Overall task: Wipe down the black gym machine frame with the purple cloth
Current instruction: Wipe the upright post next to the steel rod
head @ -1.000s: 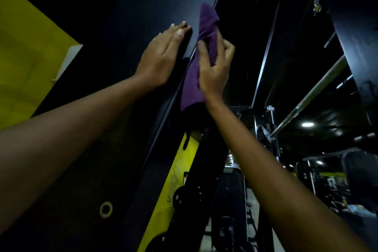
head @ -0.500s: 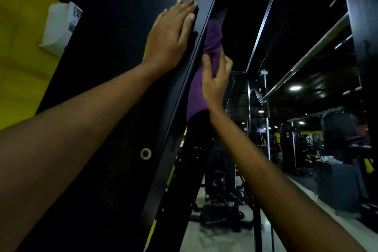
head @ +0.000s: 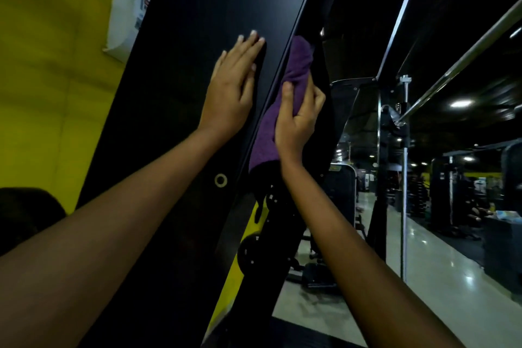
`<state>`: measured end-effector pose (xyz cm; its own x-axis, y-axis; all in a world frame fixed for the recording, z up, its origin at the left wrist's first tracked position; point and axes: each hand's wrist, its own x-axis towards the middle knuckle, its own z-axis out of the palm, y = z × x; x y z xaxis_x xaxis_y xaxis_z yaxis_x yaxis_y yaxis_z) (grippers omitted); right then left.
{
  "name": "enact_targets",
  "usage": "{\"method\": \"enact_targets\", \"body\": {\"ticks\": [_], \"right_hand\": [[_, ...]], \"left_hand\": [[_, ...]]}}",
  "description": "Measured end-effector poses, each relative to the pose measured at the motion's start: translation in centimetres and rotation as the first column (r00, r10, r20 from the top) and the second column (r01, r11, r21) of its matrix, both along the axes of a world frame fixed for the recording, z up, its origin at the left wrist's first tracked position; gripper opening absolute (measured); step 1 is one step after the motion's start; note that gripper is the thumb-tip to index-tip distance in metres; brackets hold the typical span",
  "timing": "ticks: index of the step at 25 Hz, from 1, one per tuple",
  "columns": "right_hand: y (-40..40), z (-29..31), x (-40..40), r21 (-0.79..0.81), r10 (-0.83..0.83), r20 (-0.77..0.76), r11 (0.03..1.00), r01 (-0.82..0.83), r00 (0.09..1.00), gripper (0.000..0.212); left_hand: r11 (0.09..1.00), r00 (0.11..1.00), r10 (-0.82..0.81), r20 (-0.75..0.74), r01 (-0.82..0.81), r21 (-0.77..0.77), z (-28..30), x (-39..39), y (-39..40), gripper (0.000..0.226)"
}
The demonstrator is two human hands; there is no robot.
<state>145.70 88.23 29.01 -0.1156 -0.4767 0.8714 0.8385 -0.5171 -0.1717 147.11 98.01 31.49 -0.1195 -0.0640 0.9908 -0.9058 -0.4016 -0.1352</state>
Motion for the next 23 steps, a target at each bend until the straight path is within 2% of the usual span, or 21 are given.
{"method": "enact_targets", "body": {"ticks": [3, 7, 10, 12, 14, 16, 17, 20, 23], "right_hand": [[0.6, -1.7, -0.6, -0.037, 0.002, -0.07, 0.999, -0.004, 0.998, 0.053], [-2.8, -4.4, -3.4, -0.195, 0.077, -0.266, 0.972, -0.132, 0.961, 0.041], [-4.5, -8.3, -5.7, -0.252, -0.106, -0.255, 0.967, 0.04, 0.961, 0.048], [-5.3, -11.2, -7.1, -0.296, -0.271, -0.244, 0.935, 0.195, 0.931, 0.051], [-6.6, -13.6, -8.6, -0.292, -0.397, -0.259, 0.901, 0.32, 0.881, 0.047], [-7.9, -15.6, -10.4, -0.308, -0.464, -0.289, 0.873, 0.377, 0.837, 0.049], [-8.4, -16.6, -11.4, -0.33, -0.482, -0.316, 0.863, 0.382, 0.817, 0.05], [-9.8, -18.9, -14.9, -0.334, -0.498, -0.362, 0.858, 0.389, 0.788, 0.059], [-10.8, -19.9, -18.9, -0.132, -0.496, -0.395, 0.863, 0.487, 0.773, 0.068]], "left_hand": [[0.998, 0.997, -0.03, -0.067, 0.026, -0.062, -1.6, -0.7, -0.3, 0.043], [0.963, 0.942, -0.17, -0.291, 0.097, -0.25, -3.6, -6.0, -1.5, 0.033], [0.945, 0.862, -0.315, -0.398, 0.247, -0.214, -6.2, -9.4, -3.1, 0.024], [0.915, 0.709, -0.4, -0.581, 0.342, -0.213, -7.8, -10.1, -4.6, 0.024], [0.863, 0.466, -0.458, -0.757, 0.439, -0.251, -9.2, -10.5, -6.4, 0.03], [0.772, 0.232, -0.518, -0.824, 0.543, -0.332, -10.8, -10.9, -7.8, 0.011], [0.736, 0.165, -0.534, -0.829, 0.574, -0.359, -11.8, -11.0, -8.2, 0.004], [0.613, 0.049, -0.611, -0.79, 0.662, -0.432, -14.3, -11.2, -9.2, 0.015], [0.477, -0.074, -0.612, -0.787, 0.76, -0.442, -15.2, -12.4, -10.3, 0.013]]}}
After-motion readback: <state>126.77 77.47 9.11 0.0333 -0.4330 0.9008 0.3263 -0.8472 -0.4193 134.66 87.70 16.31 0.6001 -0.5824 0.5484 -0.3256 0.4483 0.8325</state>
